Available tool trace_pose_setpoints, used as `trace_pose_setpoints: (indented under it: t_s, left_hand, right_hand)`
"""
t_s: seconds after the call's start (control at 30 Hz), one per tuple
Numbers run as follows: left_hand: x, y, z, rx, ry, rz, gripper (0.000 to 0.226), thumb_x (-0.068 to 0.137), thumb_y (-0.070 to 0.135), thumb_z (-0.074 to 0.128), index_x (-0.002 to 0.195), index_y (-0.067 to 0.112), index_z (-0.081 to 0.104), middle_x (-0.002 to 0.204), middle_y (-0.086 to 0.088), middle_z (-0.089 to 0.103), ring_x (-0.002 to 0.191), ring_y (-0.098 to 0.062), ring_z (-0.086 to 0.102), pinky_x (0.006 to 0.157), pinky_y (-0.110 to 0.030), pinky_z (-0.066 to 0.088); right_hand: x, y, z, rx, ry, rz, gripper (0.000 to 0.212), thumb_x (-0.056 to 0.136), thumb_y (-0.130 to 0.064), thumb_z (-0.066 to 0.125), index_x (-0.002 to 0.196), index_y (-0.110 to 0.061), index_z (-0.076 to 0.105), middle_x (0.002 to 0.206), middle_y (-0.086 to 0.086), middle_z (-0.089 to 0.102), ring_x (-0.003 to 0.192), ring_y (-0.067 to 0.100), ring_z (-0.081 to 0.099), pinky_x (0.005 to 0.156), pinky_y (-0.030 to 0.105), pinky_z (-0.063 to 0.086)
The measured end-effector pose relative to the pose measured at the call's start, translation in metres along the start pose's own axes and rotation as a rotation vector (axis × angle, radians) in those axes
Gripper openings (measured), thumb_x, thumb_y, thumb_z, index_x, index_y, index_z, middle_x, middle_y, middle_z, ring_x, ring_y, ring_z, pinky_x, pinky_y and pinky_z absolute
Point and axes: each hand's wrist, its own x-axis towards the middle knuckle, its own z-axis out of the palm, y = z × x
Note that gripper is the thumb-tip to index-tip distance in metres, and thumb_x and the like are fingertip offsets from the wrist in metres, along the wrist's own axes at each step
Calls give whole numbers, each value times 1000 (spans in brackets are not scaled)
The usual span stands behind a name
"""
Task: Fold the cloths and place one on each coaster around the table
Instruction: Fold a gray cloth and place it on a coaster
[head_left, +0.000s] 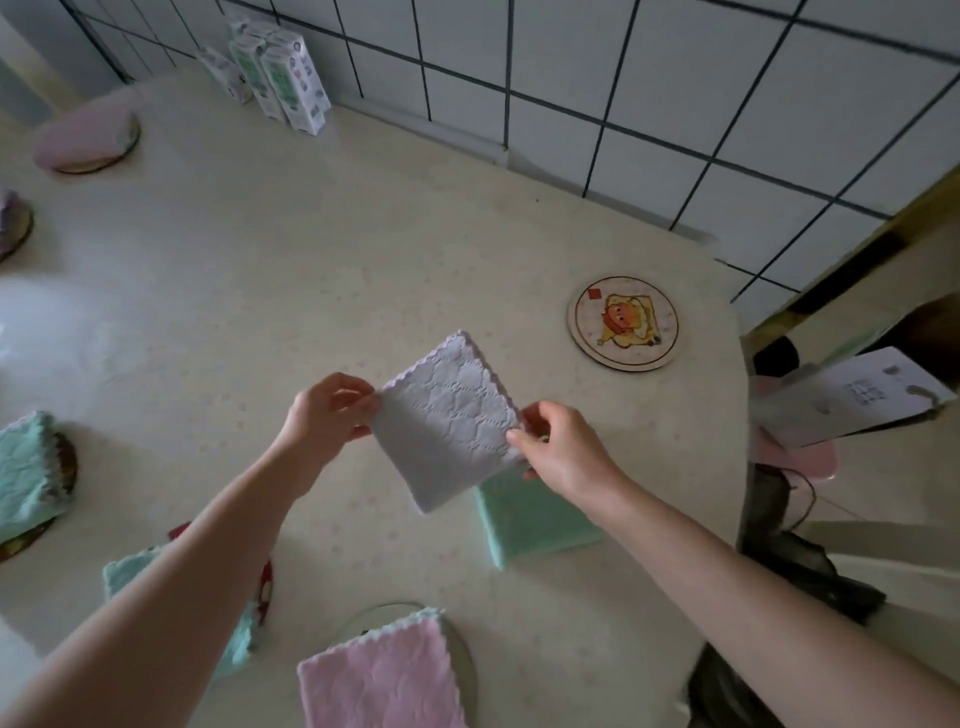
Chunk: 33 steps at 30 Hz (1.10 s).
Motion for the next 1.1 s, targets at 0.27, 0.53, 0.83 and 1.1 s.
trace_pose_setpoints:
  t_s: [0.27, 0.53, 0.83, 1.1]
  left_hand:
    - [38, 56, 111, -125, -47, 19, 15, 82, -1, 68, 90, 10, 61, 84, -9, 65, 74, -16, 63, 68, -24, 59]
    - [93, 95, 201, -67, -108, 77, 17, 84, 0, 66, 95, 8, 59, 87, -14, 63, 79, -23, 63, 75, -36, 58]
    - [127, 83, 235, 203, -47, 76, 20, 77, 11, 73, 94, 18, 64, 84, 0, 65, 79, -20, 62, 81, -37, 55]
    - [123, 81, 241, 289, -25, 57, 18, 74, 10, 77, 89, 17, 68, 79, -1, 65, 78, -20, 63, 82, -38, 57]
  right_hand:
    - [45, 29, -99, 93, 130, 53, 6, 89, -17, 62, 93, -16, 59, 93, 6, 67, 76, 21, 68, 73, 39, 59]
    - [104, 55, -165, 230, 295, 146, 5, 87, -13, 64, 92, -11, 63, 79, 3, 65, 60, 17, 64, 61, 29, 58]
    - [142, 86, -184, 362, 283, 367, 6, 84, -9, 67, 83, -10, 61, 83, 13, 65, 71, 26, 63, 80, 44, 56]
    - [149, 90, -191, 285, 279, 343, 7, 82, -12, 71, 86, -10, 65, 77, 10, 67, 70, 26, 66, 80, 45, 57]
